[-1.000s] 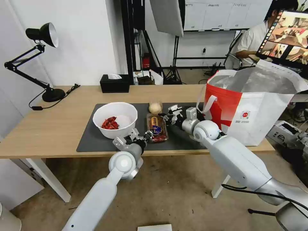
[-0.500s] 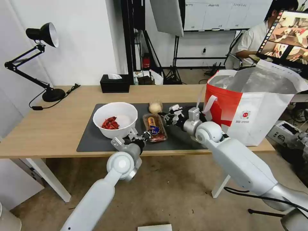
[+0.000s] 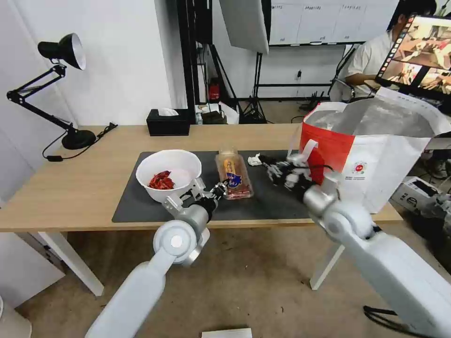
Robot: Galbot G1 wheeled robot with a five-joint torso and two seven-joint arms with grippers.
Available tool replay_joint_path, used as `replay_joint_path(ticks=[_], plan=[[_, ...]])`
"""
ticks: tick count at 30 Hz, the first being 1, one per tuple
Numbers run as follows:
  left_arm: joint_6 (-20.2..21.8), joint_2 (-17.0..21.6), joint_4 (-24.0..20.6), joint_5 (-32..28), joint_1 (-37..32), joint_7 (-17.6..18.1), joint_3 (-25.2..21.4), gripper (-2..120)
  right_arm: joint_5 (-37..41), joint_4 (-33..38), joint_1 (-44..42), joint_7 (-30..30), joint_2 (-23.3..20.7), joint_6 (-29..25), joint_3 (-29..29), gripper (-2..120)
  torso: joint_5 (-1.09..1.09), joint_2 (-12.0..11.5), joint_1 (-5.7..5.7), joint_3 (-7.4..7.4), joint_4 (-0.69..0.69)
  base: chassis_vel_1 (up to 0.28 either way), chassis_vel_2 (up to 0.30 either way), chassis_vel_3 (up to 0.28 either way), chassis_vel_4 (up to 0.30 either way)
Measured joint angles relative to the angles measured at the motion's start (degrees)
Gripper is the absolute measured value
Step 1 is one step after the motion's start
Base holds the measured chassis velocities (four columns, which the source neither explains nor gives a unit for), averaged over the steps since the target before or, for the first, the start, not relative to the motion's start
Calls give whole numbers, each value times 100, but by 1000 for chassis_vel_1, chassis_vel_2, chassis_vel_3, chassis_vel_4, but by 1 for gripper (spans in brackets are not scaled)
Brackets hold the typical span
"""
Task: Pick up the trash from the table and place it into the takeout bag.
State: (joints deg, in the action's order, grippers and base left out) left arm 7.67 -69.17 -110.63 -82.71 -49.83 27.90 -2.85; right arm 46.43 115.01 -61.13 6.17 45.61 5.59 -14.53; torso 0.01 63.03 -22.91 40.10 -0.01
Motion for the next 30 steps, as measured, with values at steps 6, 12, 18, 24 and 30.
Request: replay_joint_path(ticks=[6,12,18,24,30], plan=[[-15,219,73,37,442,-353,-70,0,-818,865,-1645,14,197,-685,-909,53,-3,0,0,-1,1,0,0,0,0],[-63,276,153,37,966,-544,38,0,-1584,1031,-2673,-4,645,-1296,-1281,71,-1,0,0,0,2,0,0,0,0],[-143,114,340,21,1772,-612,533,0,-2132,971,-3720,-5,1082,-1858,-1844,96,-2,0,0,0,1,0,0,0,0],[-231,-259,694,-46,2642,-545,1137,0,-2360,777,-4049,-6,1324,-2023,-2044,100,0,0,0,1,1,0,0,0,0],[-261,-896,1539,343,3465,-572,1683,0,-2624,487,-4103,-18,1697,-2044,-2031,100,0,0,-1,1,1,0,0,0,0]])
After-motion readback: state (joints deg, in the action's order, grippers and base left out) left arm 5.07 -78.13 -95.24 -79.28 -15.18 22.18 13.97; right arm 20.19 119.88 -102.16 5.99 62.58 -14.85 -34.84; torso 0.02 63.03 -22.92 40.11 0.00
